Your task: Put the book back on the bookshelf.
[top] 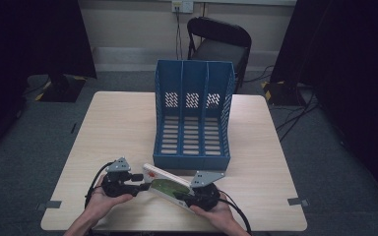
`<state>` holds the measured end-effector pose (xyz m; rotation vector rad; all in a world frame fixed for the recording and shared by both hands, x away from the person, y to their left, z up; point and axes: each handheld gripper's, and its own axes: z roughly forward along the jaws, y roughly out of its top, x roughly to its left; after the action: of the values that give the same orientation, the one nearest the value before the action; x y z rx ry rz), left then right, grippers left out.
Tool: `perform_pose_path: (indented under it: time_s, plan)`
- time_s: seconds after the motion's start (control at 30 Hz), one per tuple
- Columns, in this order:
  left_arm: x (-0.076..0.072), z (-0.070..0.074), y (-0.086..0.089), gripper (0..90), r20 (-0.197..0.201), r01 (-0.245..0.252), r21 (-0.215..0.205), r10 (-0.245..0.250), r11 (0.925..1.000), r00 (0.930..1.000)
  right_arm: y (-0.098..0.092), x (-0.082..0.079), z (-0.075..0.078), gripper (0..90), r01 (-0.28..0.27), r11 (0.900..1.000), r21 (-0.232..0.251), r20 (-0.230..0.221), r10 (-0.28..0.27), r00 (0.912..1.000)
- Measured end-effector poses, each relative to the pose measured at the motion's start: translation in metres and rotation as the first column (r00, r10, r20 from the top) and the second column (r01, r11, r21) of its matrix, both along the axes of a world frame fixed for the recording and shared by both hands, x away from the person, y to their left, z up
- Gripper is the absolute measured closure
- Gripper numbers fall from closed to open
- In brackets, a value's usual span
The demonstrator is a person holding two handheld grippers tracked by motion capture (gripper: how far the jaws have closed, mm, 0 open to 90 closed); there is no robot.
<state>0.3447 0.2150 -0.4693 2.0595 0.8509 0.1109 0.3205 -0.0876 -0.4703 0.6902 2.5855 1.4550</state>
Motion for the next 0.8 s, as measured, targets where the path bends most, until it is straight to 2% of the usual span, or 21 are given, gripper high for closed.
perform_pose_path:
  time_s: [0.17,0.27,0.33,0.43,0.47,0.5,0.53,0.57,0.63,0.67,0.73,0.77,0.8]
  plan:
    - [0.003,0.003,0.011,46.2,-0.008,-0.042,-0.031,0.042,0.9986,0.9991,-0.003,0.001,0.006,76.8,0.000,1.000,0.001,-0.009,0.000,1.0000]
    - [0.005,0.003,0.018,38.0,-0.016,-0.067,-0.035,0.066,0.9972,0.9977,-0.006,0.000,0.008,76.9,0.027,1.000,-0.003,0.002,-0.027,0.9996]
    - [0.009,0.000,0.023,36.0,-0.027,-0.098,-0.014,0.098,0.9951,0.9948,-0.007,0.001,0.008,76.9,0.031,1.000,-0.002,-0.004,-0.031,0.9995]
    - [0.014,-0.005,0.030,30.4,-0.026,-0.153,0.048,0.154,0.9871,0.9877,-0.007,0.000,0.009,76.9,0.034,0.999,-0.003,0.000,-0.034,0.9994]
    - [0.017,-0.006,0.032,28.3,-0.033,-0.172,0.054,0.174,0.9836,0.9842,-0.007,-0.001,0.010,76.9,0.034,0.999,-0.001,0.003,-0.034,0.9994]
    - [0.017,-0.006,0.032,27.0,-0.033,-0.172,0.054,0.174,0.9836,0.9842,-0.007,-0.001,0.010,76.9,0.034,0.999,-0.001,0.003,-0.034,0.9994]
    - [0.019,-0.009,0.035,23.8,-0.041,-0.196,0.068,0.199,0.9782,0.9791,-0.007,-0.002,0.011,76.9,0.033,0.999,0.001,0.003,-0.033,0.9994]
    - [0.022,-0.012,0.038,22.9,-0.056,-0.218,0.089,0.223,0.9720,0.9732,-0.007,-0.002,0.012,77.0,0.035,0.999,0.003,0.005,-0.035,0.9994]
    - [0.025,-0.016,0.041,23.0,-0.061,-0.261,0.125,0.270,0.9571,0.9608,-0.007,-0.003,0.014,76.9,0.025,1.000,0.008,0.009,-0.025,0.9996]
    - [0.026,-0.017,0.042,23.3,-0.063,-0.268,0.138,0.279,0.9534,0.9583,-0.008,-0.004,0.016,76.9,0.022,1.000,0.012,0.009,-0.022,0.9997]
    - [0.028,-0.019,0.044,23.8,-0.067,-0.265,0.152,0.277,0.9523,0.9585,-0.008,-0.005,0.019,76.9,0.018,1.000,0.020,0.014,-0.018,0.9997]
    - [0.028,-0.021,0.043,23.8,-0.061,-0.287,0.172,0.301,0.9423,0.9517,-0.008,-0.005,0.021,76.9,0.017,1.000,0.024,0.015,-0.018,0.9997]
    - [0.028,-0.021,0.043,23.9,-0.052,-0.299,0.176,0.313,0.9378,0.9485,-0.009,-0.005,0.023,76.9,0.017,1.000,0.027,0.015,-0.017,0.9997]
